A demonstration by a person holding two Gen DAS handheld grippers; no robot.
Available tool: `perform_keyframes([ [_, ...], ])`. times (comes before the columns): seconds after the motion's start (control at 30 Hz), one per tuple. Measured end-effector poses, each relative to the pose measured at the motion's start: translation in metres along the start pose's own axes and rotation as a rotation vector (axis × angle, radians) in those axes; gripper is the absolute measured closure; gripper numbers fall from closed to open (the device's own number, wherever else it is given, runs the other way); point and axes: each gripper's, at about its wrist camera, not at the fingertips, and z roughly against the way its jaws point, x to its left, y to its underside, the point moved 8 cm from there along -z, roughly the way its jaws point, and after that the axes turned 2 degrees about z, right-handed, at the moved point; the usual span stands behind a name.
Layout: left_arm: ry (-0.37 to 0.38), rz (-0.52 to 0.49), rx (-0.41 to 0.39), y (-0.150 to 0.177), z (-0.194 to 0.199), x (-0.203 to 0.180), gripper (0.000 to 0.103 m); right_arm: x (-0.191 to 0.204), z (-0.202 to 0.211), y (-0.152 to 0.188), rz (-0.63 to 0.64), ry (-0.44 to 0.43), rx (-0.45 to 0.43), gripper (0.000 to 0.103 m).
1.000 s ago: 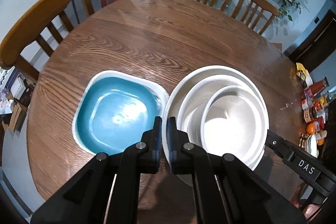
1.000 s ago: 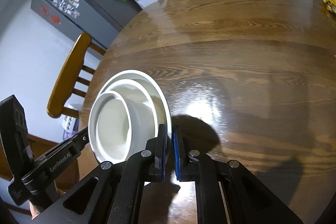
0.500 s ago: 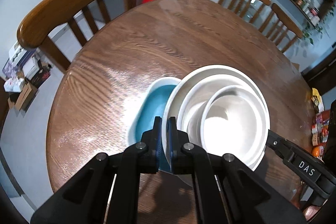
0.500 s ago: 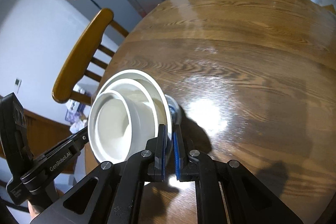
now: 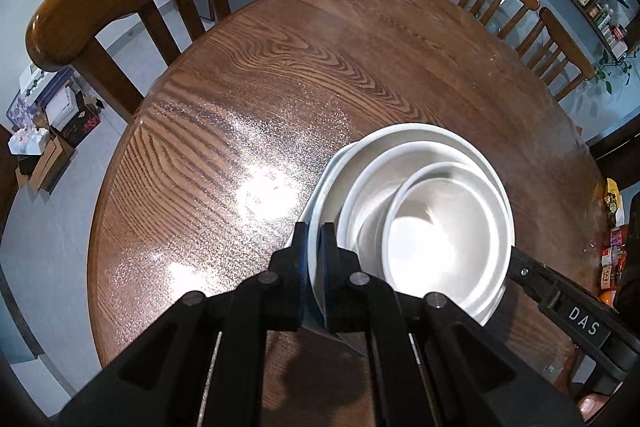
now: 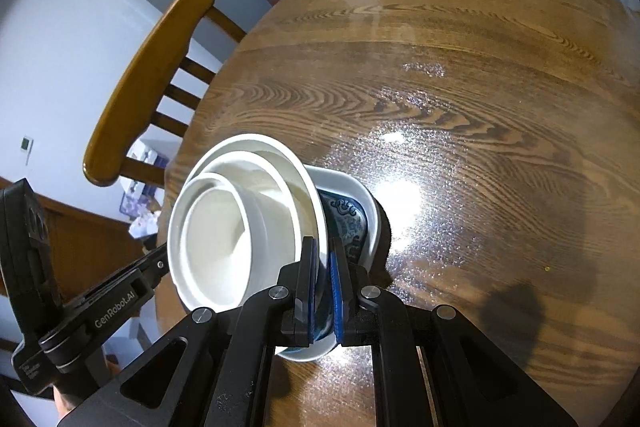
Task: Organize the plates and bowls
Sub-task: 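Lift the nested bowls with both grippers and carry them over the teal dish, then lower the nested bowls onto the teal dish and open both grippers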
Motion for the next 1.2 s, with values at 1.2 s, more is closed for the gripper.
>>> perform_keyframes([
  [1.2, -0.02, -0.07, -0.033, -0.016, -0.005, 0.004, 0.082, -0.011, 0.004, -0.016, -0.054, 0.061, -0.072, 0.093],
])
